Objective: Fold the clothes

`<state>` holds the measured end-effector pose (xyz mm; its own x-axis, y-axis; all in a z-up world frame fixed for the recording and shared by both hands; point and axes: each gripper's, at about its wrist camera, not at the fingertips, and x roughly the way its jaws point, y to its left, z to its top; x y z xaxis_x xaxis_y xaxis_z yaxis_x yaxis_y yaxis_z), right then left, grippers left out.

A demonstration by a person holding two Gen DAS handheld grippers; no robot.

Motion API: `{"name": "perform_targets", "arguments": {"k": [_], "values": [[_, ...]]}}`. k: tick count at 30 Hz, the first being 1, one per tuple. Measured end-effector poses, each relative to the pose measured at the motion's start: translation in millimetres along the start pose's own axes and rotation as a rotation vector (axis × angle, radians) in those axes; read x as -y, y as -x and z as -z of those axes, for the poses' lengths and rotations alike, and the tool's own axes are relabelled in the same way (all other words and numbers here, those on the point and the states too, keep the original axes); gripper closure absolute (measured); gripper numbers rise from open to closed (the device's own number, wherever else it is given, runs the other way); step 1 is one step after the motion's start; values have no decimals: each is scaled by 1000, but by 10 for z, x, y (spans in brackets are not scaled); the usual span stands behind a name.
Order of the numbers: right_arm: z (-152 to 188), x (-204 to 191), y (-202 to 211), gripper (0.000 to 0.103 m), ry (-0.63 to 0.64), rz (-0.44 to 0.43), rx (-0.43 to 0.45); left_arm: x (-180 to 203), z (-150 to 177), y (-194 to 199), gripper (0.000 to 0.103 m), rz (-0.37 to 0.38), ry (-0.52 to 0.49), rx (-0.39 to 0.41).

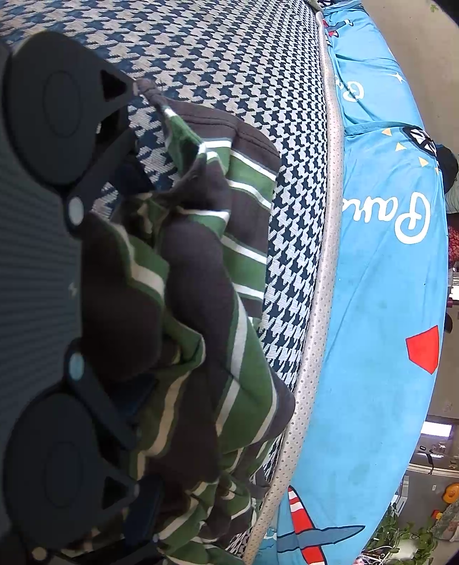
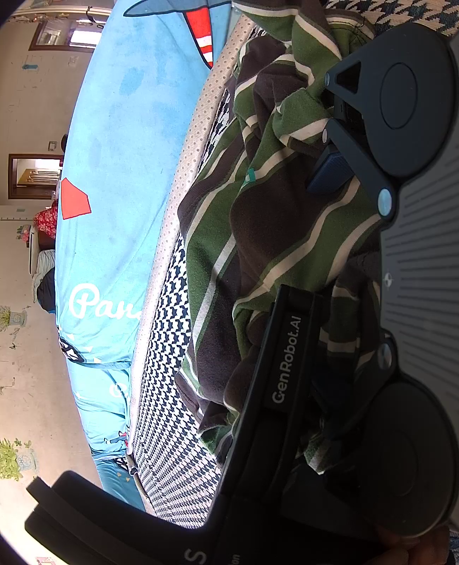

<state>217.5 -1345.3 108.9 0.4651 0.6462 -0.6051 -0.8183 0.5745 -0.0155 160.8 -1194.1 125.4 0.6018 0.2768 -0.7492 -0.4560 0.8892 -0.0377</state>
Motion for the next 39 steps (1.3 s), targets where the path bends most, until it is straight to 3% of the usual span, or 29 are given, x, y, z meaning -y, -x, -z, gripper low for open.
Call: {"name": "perform_targets", "arguments": {"k": [8, 16, 39], "values": [[3, -1, 6, 0, 0, 1, 0, 25, 3, 23, 0, -19, -23, -74], [12, -18, 13, 0, 14, -10, 4, -72, 65, 119, 0, -1, 20, -141], [23, -37, 13, 0, 27, -16, 5, -94, 41, 155, 0, 23, 63, -180]]}}
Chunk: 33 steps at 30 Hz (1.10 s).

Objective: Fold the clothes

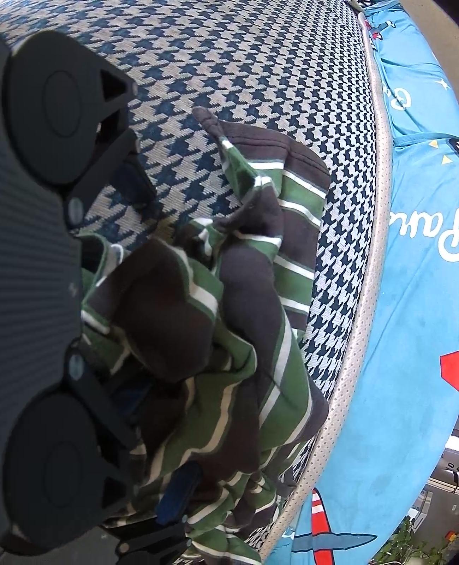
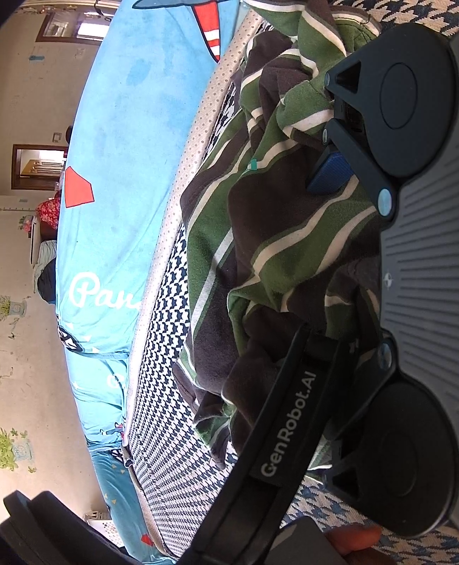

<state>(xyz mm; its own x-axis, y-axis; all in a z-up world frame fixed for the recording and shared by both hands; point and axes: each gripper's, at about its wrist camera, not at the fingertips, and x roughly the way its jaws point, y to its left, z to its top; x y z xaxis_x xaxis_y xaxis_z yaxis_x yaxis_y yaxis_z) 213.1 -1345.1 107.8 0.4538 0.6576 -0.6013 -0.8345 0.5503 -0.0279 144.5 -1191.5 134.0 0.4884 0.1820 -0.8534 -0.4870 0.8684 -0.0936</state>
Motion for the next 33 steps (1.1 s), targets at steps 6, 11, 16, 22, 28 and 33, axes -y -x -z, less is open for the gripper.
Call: {"name": "perform_targets", "arguments": {"k": [6, 11, 16, 22, 28, 33], "values": [[32, -124, 104, 0, -93, 109, -31, 18, 9, 11, 0, 18, -7, -37], [7, -165, 207, 0, -188, 172, -108, 61, 41, 49, 0, 39, -17, -63], [-24, -136, 304, 0, -254, 195, -174, 152, 77, 126, 0, 92, -46, -95], [-46, -275, 459, 0, -276, 257, -234, 379, 145, 339, 0, 201, -149, -102], [-121, -225, 751, 0, -271, 270, -171, 339, -5, 634, 0, 251, -160, -4], [-198, 30, 918, 0, -291, 331, -129, 122, -273, 770, 0, 186, -110, 106]]}}
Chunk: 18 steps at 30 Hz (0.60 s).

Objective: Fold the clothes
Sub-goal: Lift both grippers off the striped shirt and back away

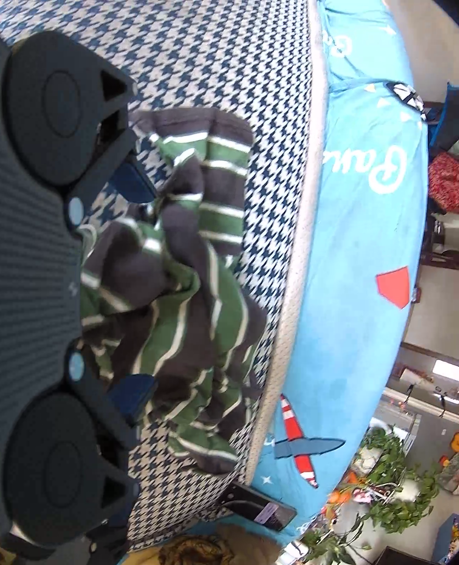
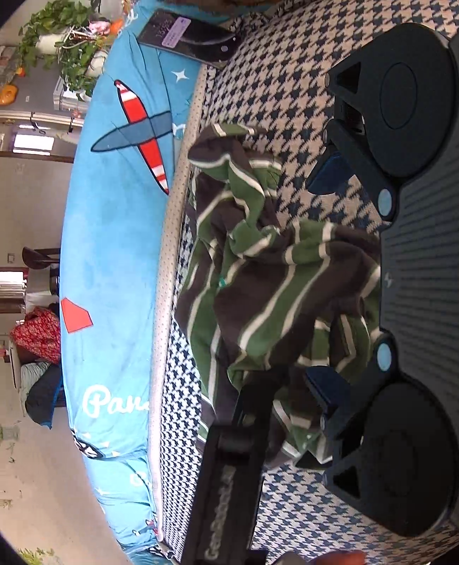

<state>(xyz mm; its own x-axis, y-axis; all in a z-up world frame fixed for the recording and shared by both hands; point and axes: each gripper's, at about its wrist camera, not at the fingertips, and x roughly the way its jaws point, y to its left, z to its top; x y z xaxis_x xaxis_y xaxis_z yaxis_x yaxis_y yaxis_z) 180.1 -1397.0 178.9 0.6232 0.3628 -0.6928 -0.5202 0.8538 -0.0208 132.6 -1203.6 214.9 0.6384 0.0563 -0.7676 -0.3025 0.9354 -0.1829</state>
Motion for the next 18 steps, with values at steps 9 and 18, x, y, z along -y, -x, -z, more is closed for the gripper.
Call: {"name": "perform_targets", "arguments": {"k": [9, 18], "values": [[-125, 404, -100, 0, -103, 54, 22, -522, -248, -117, 0, -81, 135, -14], [-161, 598, -199, 0, -149, 105, 58, -774, -268, -230, 0, -127, 195, -33]]}}
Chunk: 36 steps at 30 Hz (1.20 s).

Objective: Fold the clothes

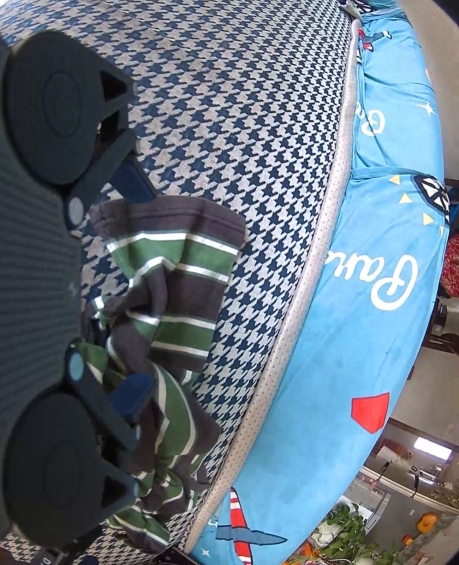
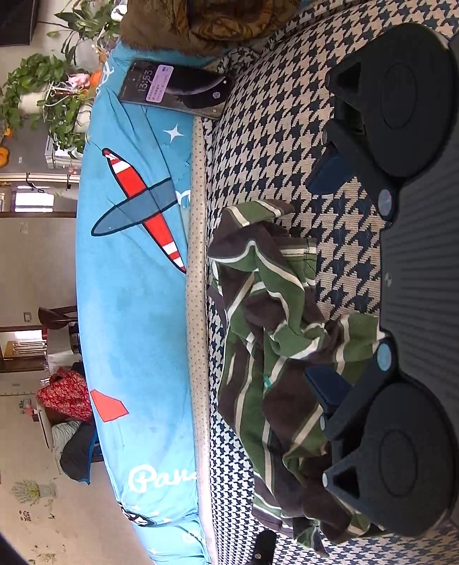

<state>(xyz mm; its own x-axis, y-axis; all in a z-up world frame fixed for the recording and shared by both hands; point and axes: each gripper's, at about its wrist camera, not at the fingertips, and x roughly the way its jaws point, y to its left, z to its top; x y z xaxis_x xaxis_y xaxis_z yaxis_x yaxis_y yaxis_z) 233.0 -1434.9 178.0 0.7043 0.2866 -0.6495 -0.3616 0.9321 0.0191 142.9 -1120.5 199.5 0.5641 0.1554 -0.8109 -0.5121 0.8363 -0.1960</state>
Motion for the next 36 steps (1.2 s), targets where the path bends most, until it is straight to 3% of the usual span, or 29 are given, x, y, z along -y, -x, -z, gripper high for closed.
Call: {"name": "perform_targets", "arguments": {"k": [10, 22, 25, 32, 36], "values": [[-28, 421, -285, 0, -159, 32, -35, -150, -24, -85, 0, -11, 41, -41], [37, 282, -534, 1, -185, 0, -48, -141, 17, -160, 0, 3, 57, -84], [35, 214, -544, 13, -170, 13, -28, -115, 22, -172, 0, 11, 55, -94], [-2, 117, -515, 64, -137, 6, -10, -43, 51, -182, 0, 13, 40, -96], [-44, 172, -424, 75, -152, 32, 34, 9, 76, -204, 0, 9, 26, -101]]}}
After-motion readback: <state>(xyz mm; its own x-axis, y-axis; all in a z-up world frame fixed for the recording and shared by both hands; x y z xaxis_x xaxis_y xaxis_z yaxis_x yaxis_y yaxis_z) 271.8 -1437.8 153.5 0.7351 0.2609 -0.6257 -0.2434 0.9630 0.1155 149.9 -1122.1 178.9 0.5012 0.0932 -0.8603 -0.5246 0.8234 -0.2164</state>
